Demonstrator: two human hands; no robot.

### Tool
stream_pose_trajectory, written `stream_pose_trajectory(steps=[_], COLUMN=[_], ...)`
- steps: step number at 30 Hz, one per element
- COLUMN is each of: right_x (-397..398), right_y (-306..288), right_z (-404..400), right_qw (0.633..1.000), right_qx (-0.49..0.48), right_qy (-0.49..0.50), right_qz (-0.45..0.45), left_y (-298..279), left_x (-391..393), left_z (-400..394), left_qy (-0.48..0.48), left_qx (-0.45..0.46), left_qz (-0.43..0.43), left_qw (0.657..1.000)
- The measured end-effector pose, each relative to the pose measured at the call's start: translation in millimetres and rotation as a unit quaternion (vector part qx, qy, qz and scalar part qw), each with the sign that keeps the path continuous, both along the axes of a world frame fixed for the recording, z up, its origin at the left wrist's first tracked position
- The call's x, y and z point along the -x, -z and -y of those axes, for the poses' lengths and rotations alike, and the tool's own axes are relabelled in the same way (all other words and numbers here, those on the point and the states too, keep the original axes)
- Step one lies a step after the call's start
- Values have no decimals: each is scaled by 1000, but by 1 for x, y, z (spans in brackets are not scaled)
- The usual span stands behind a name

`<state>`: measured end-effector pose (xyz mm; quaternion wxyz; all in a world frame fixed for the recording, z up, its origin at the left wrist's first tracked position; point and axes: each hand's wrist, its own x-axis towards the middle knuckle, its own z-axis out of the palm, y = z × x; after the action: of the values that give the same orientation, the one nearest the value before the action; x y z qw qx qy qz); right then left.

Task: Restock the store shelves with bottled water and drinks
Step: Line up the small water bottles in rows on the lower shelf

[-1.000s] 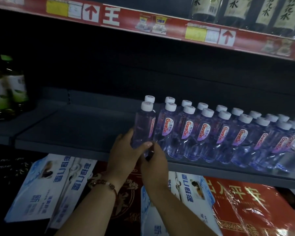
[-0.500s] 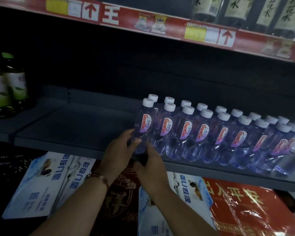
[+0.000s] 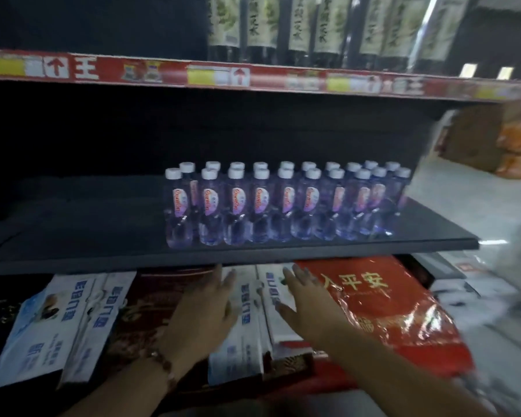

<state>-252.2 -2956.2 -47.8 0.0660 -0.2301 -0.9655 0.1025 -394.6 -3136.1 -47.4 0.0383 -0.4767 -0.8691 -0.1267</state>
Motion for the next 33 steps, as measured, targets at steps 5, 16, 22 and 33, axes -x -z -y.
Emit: stream_pose_trajectory(steps=[5, 16, 22, 33], right_x=[-117, -312, -334, -342], right_y=[19, 79, 108, 196], right_z=[-26, -56, -77, -169], right_qw=[993, 915, 882, 870], right_qx=[16, 79, 118, 151], right_qy=[103, 365, 428, 426], right_qz=[55, 154, 159, 194], left_y=[9, 42, 80, 180], left_x=[-89, -226, -268, -317], left_z=[-56, -188, -245, -350], left_qy=[144, 385, 425, 455], left_qx=[127, 178, 216, 243], left_qz=[14, -83, -102, -126], left_qw=[981, 902, 873, 847])
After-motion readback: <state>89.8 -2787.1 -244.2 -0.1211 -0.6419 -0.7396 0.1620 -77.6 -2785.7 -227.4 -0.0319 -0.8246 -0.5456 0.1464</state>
